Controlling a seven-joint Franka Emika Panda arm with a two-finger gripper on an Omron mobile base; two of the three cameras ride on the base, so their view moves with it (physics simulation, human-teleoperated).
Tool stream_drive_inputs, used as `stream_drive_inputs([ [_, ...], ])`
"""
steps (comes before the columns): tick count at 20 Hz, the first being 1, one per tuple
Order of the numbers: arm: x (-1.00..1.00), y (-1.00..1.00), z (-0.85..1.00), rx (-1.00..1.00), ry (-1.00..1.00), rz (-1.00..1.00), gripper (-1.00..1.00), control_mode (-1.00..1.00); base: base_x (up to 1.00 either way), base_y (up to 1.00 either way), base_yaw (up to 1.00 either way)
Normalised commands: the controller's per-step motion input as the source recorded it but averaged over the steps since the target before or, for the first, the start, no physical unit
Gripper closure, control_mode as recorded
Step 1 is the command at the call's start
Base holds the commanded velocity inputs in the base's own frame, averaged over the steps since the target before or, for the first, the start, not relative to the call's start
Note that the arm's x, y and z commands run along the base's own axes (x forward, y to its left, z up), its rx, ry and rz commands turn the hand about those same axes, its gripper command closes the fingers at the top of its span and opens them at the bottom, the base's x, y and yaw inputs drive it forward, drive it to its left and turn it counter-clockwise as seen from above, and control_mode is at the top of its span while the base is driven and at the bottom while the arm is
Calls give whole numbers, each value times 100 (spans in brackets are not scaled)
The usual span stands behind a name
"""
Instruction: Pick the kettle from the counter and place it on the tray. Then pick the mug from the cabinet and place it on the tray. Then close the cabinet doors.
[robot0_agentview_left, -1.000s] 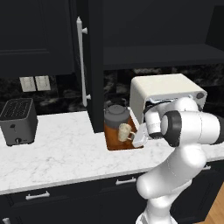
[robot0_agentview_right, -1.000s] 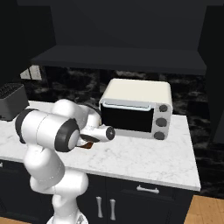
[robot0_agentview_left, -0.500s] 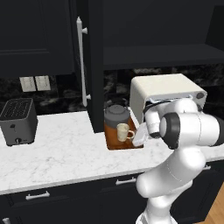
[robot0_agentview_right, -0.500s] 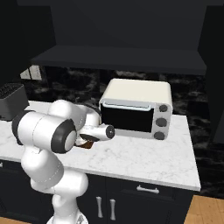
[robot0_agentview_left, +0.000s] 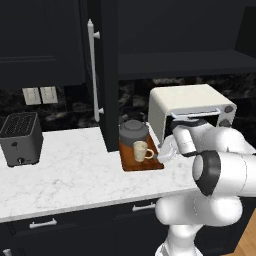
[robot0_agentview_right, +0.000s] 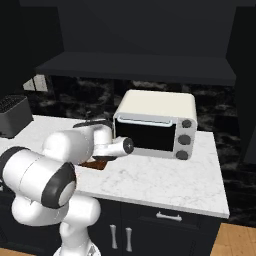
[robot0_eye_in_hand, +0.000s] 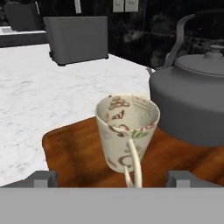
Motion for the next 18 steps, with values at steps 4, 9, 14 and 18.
stream_drive_inputs([
  [4, -58, -14, 55, 0, 0, 0, -100, -100, 0, 0, 0],
  [9, -61, -3, 61, 0, 0, 0, -100, -100, 0, 0, 0],
  [14, -68, 0, 53, -5, 0, 0, -100, -100, 0, 0, 0],
  [18, -56, 0, 51, -7, 0, 0, -100, -100, 0, 0, 0],
])
